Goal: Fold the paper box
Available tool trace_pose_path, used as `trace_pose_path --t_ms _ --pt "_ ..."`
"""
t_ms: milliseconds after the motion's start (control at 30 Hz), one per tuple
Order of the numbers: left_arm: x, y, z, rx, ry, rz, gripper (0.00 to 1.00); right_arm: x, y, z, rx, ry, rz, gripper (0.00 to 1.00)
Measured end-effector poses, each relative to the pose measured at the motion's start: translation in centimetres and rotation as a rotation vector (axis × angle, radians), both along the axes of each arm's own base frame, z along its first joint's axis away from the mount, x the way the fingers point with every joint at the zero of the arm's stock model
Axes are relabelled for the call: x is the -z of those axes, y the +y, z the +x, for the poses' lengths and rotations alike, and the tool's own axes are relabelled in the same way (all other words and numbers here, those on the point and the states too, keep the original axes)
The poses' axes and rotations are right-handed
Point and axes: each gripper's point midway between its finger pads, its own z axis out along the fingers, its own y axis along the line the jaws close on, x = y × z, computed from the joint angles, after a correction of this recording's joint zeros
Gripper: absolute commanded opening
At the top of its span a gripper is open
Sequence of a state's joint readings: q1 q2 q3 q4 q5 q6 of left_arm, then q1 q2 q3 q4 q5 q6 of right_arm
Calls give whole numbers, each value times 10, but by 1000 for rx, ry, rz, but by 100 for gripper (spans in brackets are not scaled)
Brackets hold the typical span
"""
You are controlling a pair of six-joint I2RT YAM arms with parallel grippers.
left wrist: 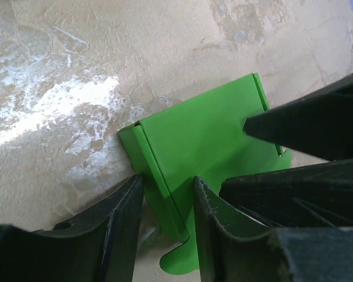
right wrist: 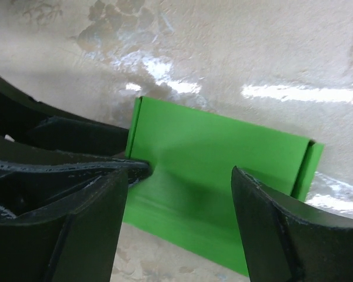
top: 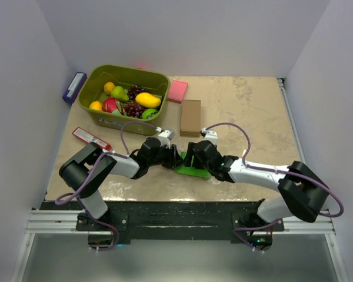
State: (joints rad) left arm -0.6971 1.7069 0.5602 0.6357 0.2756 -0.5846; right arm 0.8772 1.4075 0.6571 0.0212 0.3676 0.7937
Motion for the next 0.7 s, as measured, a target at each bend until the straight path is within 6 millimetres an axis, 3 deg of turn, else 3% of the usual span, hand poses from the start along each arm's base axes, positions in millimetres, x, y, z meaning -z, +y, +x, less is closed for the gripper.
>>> trace_pose_path --t_ms 233,367,567,700 --pt "0 -1 1 0 -3 -2 40 -17 -47 14 79 33 1 79" --pt "0 -3 2 3 -5 -7 39 -15 -68 6 108 46 36 79" --pt "-1 -4 3 7 -8 -11 39 30 -74 -25 85 164 84 74" --pt "-1 -5 3 8 -10 -14 38 27 -57 -17 75 150 195 60"
